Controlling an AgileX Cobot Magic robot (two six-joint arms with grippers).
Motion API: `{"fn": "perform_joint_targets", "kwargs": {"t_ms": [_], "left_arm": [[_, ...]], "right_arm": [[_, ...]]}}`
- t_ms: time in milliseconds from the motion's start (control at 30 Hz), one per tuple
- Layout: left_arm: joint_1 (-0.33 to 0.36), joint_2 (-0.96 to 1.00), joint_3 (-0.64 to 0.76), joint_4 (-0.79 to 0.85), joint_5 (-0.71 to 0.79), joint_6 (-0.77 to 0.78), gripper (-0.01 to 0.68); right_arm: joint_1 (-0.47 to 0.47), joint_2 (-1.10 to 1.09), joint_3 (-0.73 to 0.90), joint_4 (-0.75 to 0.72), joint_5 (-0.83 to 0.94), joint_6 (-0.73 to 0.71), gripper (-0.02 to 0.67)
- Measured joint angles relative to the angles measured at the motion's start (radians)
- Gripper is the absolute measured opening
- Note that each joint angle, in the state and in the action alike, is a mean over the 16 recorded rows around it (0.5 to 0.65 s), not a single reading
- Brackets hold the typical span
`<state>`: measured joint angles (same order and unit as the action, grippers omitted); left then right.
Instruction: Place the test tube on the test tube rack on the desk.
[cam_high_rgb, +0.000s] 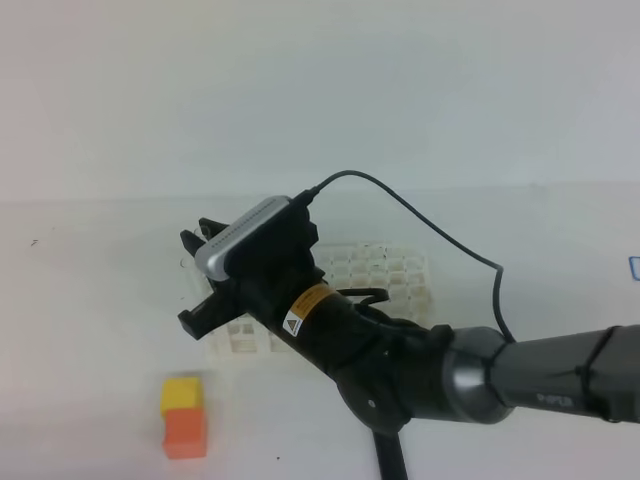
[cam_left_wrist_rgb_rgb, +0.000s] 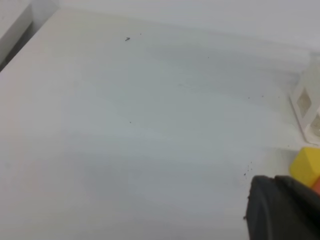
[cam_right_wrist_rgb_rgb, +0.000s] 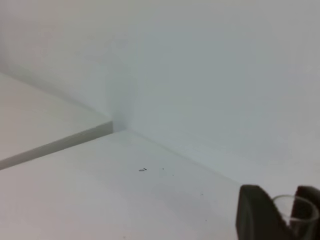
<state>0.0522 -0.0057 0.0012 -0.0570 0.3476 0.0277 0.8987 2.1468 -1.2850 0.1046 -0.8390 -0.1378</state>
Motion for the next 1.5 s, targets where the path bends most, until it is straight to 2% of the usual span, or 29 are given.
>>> {"fn": "perform_joint_targets", "kwargs": {"t_ms": [1500], "left_arm": [[0.0,0.0,0.0,0.0,0.0,0.007,-0.001]], "right_arm": [[0.007,0.089,-0.002,0.035,-0.07,-0.005,0.125]]}}
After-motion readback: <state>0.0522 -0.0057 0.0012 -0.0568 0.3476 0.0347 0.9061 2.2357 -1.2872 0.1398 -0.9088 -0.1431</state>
